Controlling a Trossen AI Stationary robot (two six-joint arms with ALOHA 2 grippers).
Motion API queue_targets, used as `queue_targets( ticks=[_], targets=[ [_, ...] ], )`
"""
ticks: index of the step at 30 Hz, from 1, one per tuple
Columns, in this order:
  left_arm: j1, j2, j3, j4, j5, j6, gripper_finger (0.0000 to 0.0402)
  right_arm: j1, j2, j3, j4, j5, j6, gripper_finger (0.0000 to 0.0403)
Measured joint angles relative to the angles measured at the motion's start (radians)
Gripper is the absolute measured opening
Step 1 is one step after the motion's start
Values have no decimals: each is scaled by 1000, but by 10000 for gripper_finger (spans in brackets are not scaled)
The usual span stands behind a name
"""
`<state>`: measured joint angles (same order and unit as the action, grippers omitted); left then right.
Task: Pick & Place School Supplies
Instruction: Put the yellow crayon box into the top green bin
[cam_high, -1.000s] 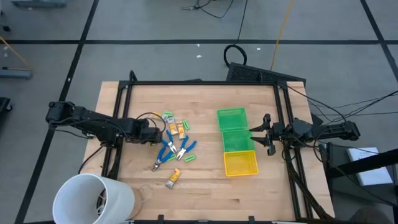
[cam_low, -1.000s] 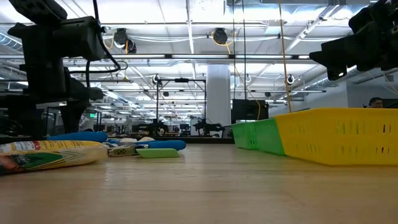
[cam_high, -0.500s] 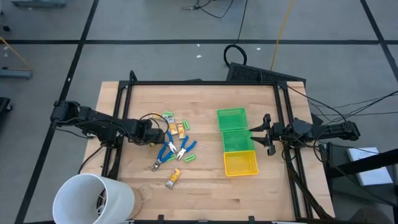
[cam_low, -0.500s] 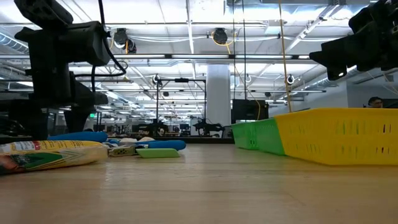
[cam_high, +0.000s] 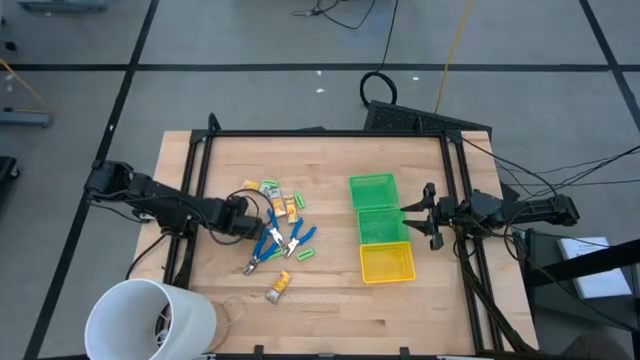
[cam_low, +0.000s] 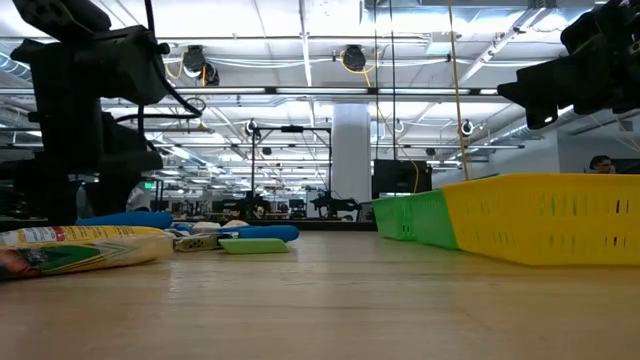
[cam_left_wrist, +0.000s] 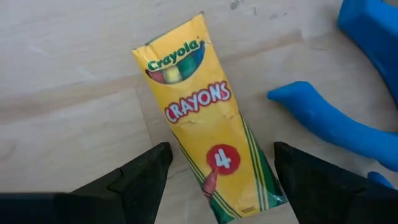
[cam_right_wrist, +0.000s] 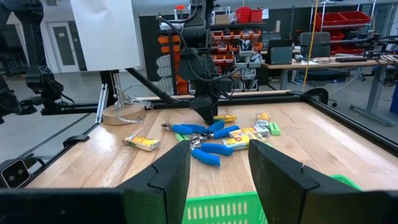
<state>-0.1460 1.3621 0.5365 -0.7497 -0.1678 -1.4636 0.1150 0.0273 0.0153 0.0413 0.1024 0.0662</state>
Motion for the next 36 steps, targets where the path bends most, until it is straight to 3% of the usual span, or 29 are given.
queue_targets(
  ticks=[10, 19, 27, 36],
  targets=[
    [-1, 0, 0, 0, 12, 5, 286, 0, 0, 0, 0, 0, 0, 155],
    [-1, 1, -4, 11, -26, 14, 178, 0, 0, 0, 0, 0, 0, 155],
    [23, -33, 15, 29, -41, 252, 122, 0, 0, 0, 0, 0, 0, 155],
    [26, -151, 189, 26, -204, 555, 119, 0, 0, 0, 0, 0, 0, 155]
  ],
)
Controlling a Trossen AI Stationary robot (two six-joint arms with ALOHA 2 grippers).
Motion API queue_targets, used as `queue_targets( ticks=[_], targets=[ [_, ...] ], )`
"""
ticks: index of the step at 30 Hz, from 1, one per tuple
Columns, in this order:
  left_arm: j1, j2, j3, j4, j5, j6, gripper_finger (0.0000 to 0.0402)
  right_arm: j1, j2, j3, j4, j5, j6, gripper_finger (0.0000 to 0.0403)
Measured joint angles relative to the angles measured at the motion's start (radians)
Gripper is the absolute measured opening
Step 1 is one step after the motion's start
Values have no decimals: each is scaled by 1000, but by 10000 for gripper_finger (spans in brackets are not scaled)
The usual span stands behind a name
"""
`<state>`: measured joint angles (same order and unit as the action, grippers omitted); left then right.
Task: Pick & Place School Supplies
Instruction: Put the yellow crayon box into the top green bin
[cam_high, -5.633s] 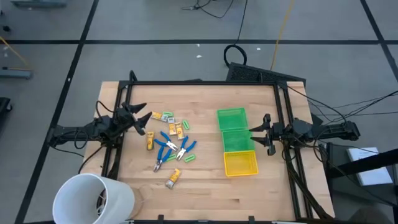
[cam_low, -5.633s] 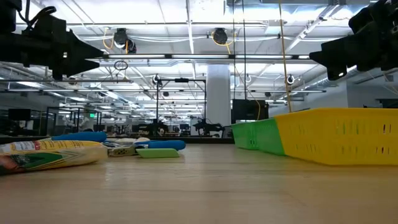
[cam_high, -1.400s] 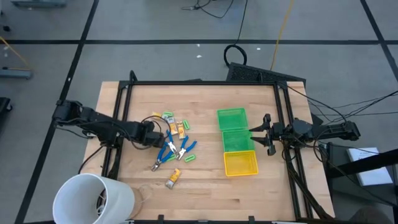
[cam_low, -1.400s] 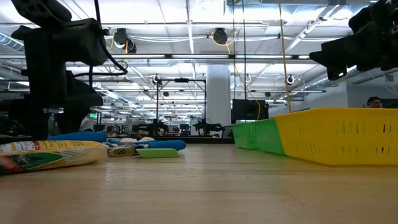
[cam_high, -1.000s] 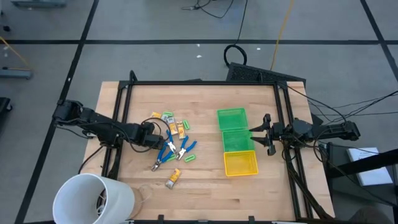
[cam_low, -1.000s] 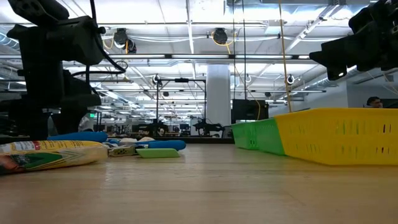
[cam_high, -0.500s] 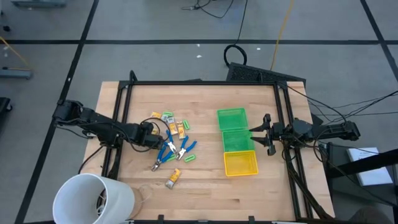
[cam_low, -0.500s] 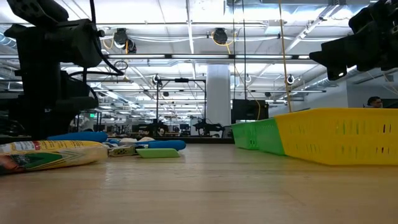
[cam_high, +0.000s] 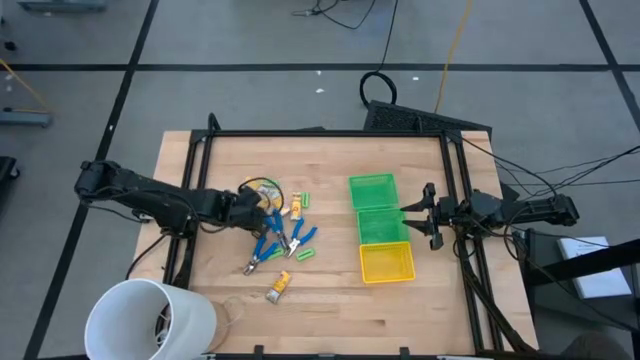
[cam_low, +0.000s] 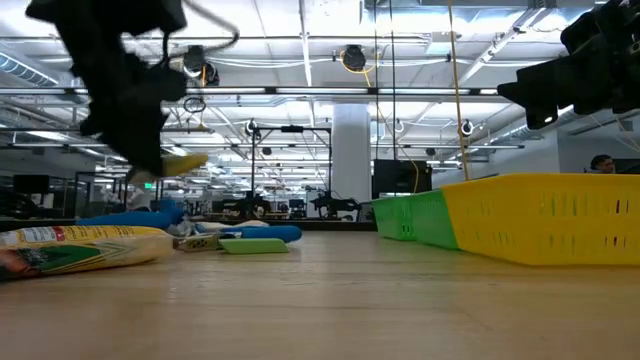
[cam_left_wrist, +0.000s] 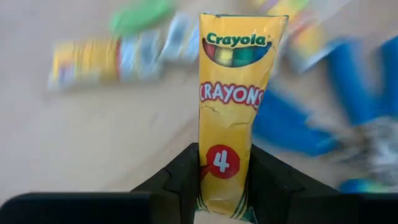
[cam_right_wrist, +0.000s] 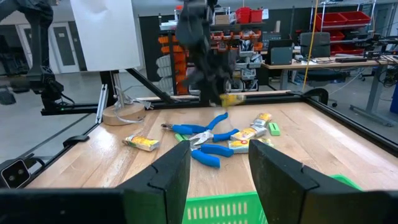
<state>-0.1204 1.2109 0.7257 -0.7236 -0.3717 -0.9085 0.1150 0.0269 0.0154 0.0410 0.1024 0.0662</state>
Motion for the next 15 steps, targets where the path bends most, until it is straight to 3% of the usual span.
queue_targets(
  ticks=[6, 11, 15],
  targets=[
    [-8, -14, 102, 127, -92, 276, 119, 0, 0, 0, 0, 0, 0, 155],
    [-9, 15, 111, 385, -91, 572, 119, 0, 0, 0, 0, 0, 0, 155],
    [-9, 39, 111, 551, -79, 712, 120, 0, 0, 0, 0, 0, 0, 155]
  ],
)
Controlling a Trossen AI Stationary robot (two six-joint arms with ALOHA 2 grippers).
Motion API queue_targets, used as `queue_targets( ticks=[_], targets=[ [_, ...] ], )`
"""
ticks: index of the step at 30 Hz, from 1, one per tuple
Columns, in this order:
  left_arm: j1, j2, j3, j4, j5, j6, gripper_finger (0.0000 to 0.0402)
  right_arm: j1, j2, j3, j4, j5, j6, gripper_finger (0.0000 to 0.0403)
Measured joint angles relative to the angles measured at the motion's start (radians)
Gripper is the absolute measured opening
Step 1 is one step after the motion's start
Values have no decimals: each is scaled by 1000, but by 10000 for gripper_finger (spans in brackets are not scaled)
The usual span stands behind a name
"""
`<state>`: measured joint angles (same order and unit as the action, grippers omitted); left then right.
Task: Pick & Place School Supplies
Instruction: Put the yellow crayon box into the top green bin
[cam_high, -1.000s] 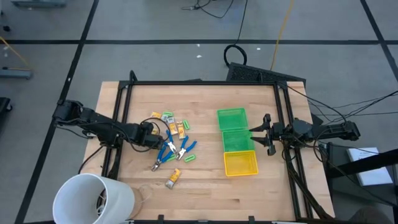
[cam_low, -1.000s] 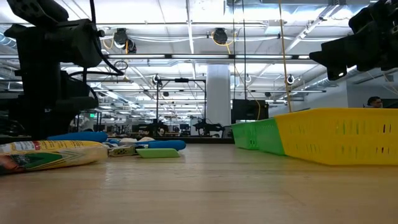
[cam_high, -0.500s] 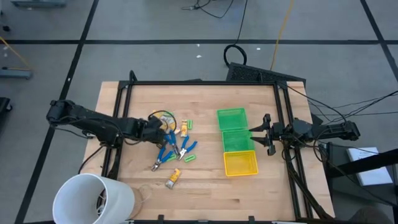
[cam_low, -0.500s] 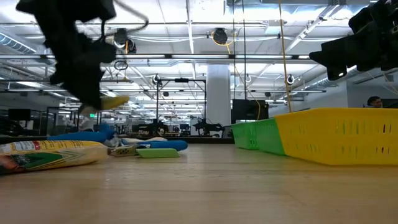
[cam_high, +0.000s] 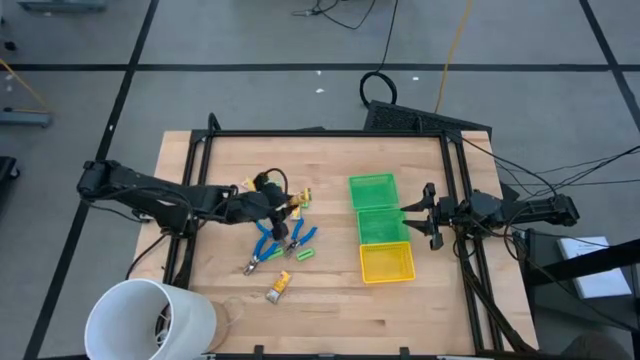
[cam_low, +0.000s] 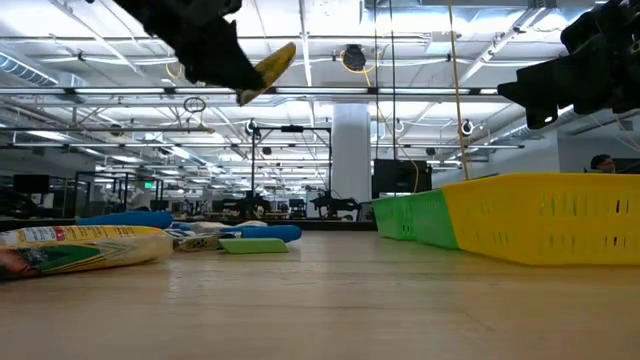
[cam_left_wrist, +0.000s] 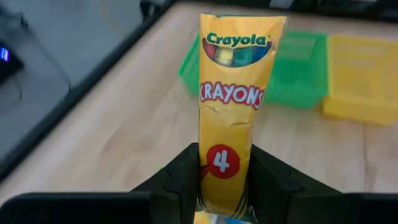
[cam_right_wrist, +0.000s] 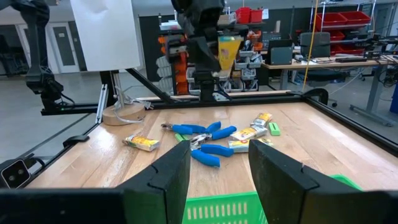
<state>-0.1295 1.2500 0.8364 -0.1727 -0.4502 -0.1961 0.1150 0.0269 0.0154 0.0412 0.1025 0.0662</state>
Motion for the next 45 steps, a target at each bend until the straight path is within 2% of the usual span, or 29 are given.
queue_targets(
  ticks=[6, 15, 18, 21, 23, 26, 28, 31, 35, 38, 41, 45],
  targets=[
    [0, 47, 1, 141, 7, 93, 120, 0, 0, 0, 32, 2, 2, 155],
    [1, 142, 1, 141, 5, 311, 120, 0, 2, 0, 267, 35, 180, 155],
    [1, 167, 0, 140, 1, 420, 120, 0, 2, 0, 333, 11, 221, 155],
    [1, 179, 0, 135, -49, 531, 120, 0, 3, 0, 335, -24, 240, 155],
    [1, 188, 1, 140, -112, 611, 120, 0, 3, 0, 337, 23, 246, 155],
    [3, 189, 1, 142, -222, 725, 120, 0, 42, 0, 321, 225, 311, 156],
    [10, 190, 1, 148, -287, 792, 120, -1, 115, 0, 325, 301, 317, 161],
    [28, 192, 1, 165, -346, 865, 120, -1, 291, 6, 411, 346, 353, 185],
    [65, 191, 1, 202, -329, 919, 120, -25, 576, 82, 530, 347, 360, 246],
    [94, 191, 1, 261, -284, 941, 120, -62, 796, 203, 617, 347, 369, 287],
    [113, 205, 1, 325, -248, 979, 120, -103, 988, 308, 675, 327, 402, 308],
    [120, 236, 2, 385, -233, 1041, 120, -135, 1197, 429, 790, 205, 423, 312]
  ],
)
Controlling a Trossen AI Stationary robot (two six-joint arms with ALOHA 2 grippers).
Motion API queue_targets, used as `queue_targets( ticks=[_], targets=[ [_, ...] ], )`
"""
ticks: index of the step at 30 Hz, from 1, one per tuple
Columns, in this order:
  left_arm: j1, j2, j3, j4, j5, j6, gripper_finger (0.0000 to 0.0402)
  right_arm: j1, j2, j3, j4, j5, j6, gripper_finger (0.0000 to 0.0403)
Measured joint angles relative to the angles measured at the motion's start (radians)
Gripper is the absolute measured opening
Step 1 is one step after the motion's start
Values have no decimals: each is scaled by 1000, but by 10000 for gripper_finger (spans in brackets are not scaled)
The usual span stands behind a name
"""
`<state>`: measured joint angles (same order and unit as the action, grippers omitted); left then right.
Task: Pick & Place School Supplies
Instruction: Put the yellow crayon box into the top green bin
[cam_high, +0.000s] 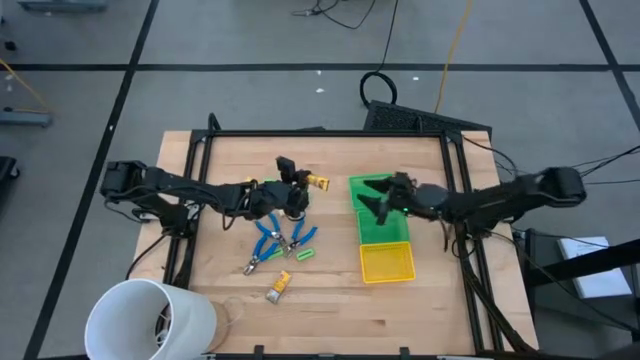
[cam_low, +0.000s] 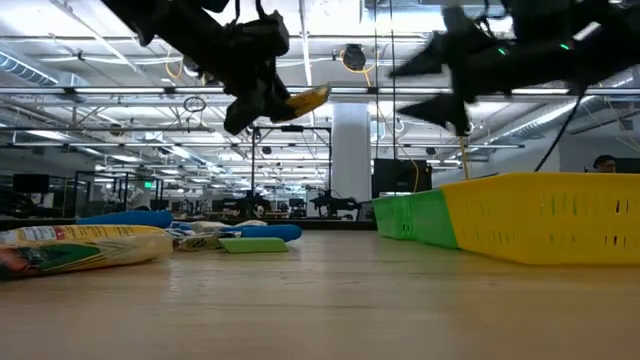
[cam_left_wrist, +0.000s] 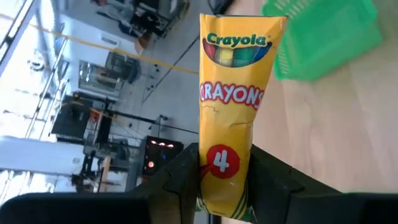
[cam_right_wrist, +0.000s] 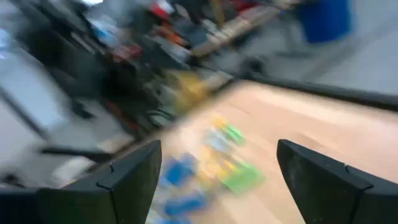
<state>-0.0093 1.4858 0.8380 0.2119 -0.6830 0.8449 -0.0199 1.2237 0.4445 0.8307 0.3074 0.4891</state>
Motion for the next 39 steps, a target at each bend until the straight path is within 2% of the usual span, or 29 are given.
queue_targets(
  ticks=[5, 10, 22, 27, 39],
  targets=[
    [-3, 39, -1, 60, -3, 48, 120, -21, 195, 121, 119, -49, -3, 304],
    [-19, 57, -2, 115, -28, 56, 120, -37, 304, 208, 143, -50, 3, 300],
    [-31, 56, 0, 154, -24, 95, 120, -46, 401, 286, 138, -76, 24, 290],
    [-32, 56, 0, 152, -23, 92, 120, -46, 412, 286, 132, -77, 24, 256],
    [-31, 56, 0, 151, -22, 61, 120, -46, 412, 286, 138, -97, 24, 143]
  ],
)
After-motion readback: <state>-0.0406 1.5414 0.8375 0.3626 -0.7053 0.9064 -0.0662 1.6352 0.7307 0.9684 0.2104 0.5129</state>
